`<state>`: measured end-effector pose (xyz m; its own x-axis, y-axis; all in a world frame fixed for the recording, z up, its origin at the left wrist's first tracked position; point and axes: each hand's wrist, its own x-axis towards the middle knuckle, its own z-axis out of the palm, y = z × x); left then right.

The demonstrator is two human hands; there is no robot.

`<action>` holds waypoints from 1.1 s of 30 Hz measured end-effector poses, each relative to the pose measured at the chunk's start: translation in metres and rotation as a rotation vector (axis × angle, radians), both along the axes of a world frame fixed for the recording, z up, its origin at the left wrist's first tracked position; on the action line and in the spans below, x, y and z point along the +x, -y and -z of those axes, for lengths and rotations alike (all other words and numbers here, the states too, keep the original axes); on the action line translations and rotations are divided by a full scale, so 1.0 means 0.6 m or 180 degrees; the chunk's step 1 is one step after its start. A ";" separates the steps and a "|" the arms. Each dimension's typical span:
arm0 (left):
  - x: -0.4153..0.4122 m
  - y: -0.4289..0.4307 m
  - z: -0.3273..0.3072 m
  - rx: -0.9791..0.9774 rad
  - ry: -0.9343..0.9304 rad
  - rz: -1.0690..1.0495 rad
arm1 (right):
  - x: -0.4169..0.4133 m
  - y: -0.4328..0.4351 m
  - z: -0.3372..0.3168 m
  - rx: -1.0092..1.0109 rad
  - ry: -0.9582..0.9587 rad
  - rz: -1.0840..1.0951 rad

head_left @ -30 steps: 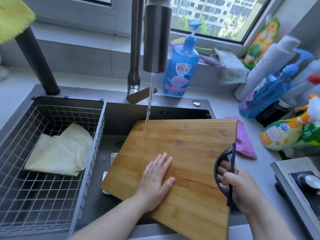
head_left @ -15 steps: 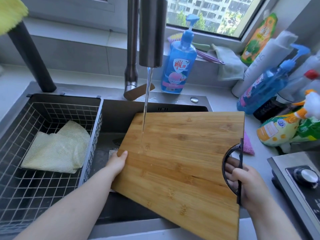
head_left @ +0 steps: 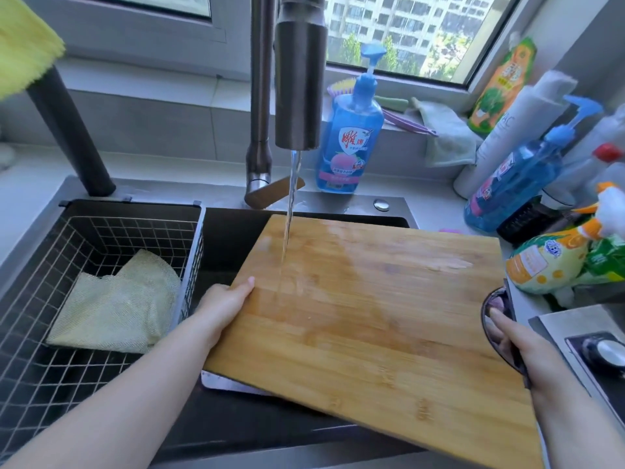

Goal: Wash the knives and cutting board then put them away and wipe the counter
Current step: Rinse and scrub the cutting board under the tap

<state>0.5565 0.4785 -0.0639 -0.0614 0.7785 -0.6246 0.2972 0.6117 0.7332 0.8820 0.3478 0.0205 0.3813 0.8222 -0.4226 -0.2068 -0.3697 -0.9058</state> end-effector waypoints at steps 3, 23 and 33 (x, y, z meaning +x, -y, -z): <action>-0.017 0.013 -0.033 0.0203 0.0261 -0.0043 | 0.012 -0.001 0.012 0.0074 0.0026 -0.0082; -0.204 0.101 -0.053 0.0574 -0.1184 -0.0228 | -0.140 -0.104 0.105 -0.0739 0.0061 -0.0868; -0.215 0.072 -0.051 0.0151 -0.1060 -0.0268 | -0.170 -0.115 0.118 -0.0923 0.0535 -0.0998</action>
